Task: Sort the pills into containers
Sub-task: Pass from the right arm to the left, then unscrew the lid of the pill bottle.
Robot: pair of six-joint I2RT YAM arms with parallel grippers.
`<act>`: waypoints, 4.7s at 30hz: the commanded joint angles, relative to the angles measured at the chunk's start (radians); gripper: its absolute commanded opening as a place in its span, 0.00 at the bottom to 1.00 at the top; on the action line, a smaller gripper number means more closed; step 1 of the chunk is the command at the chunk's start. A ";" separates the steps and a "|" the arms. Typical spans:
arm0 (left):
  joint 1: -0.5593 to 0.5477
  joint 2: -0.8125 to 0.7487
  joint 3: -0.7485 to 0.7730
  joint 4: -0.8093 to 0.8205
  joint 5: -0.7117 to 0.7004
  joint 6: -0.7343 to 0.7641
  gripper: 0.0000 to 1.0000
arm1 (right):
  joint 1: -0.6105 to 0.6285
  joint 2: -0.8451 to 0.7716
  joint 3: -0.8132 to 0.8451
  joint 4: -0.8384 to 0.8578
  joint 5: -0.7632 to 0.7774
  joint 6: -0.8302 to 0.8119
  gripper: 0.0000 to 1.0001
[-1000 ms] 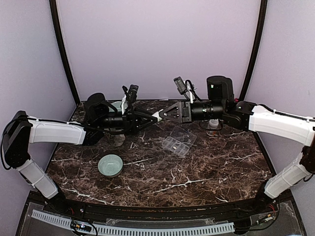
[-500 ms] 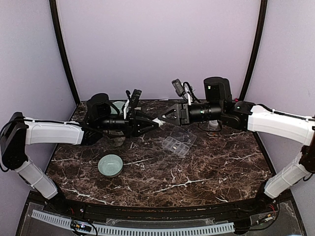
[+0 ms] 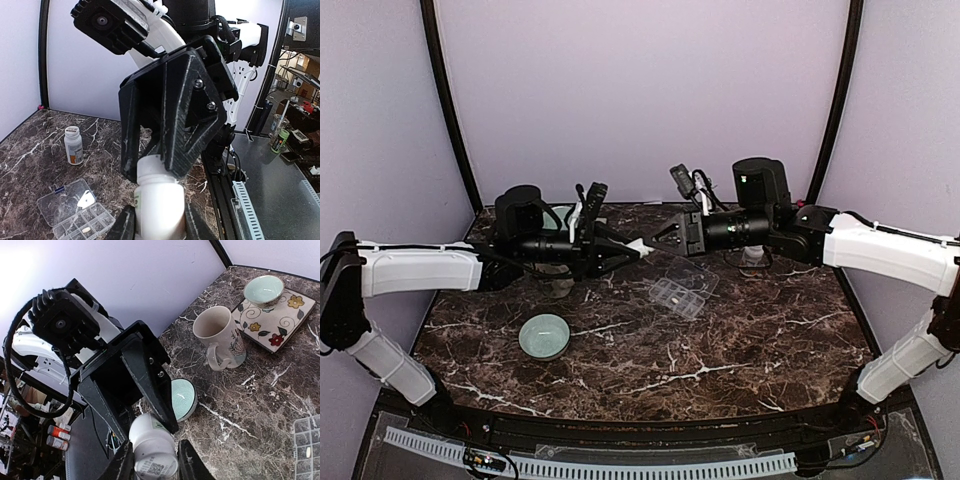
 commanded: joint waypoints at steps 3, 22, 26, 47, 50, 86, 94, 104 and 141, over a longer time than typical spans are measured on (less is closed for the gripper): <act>-0.003 -0.042 0.030 -0.033 -0.005 0.039 0.10 | -0.002 0.007 0.030 0.029 -0.022 0.010 0.14; -0.001 0.002 0.186 -0.045 0.298 -0.250 0.06 | 0.025 -0.093 0.005 -0.040 -0.061 -0.356 0.00; -0.001 0.015 0.216 -0.008 0.389 -0.351 0.06 | 0.055 -0.115 0.002 -0.077 0.001 -0.462 0.00; -0.001 0.017 0.206 -0.075 0.389 -0.262 0.04 | 0.138 -0.158 0.003 -0.025 0.154 -0.452 0.56; -0.001 -0.002 0.188 -0.101 0.341 -0.208 0.04 | 0.137 -0.171 -0.001 -0.009 0.154 -0.412 0.61; -0.013 -0.125 0.061 -0.173 -0.046 0.142 0.04 | 0.020 -0.069 0.010 0.067 0.015 0.118 0.55; -0.033 -0.113 0.085 -0.217 -0.060 0.183 0.04 | 0.020 -0.041 0.033 0.063 -0.008 0.122 0.47; -0.040 -0.102 0.096 -0.224 -0.061 0.188 0.04 | 0.020 -0.027 0.063 0.021 -0.015 0.080 0.11; 0.014 0.044 0.255 -0.209 0.472 -0.189 0.02 | 0.149 -0.163 -0.017 -0.073 0.164 -0.568 0.29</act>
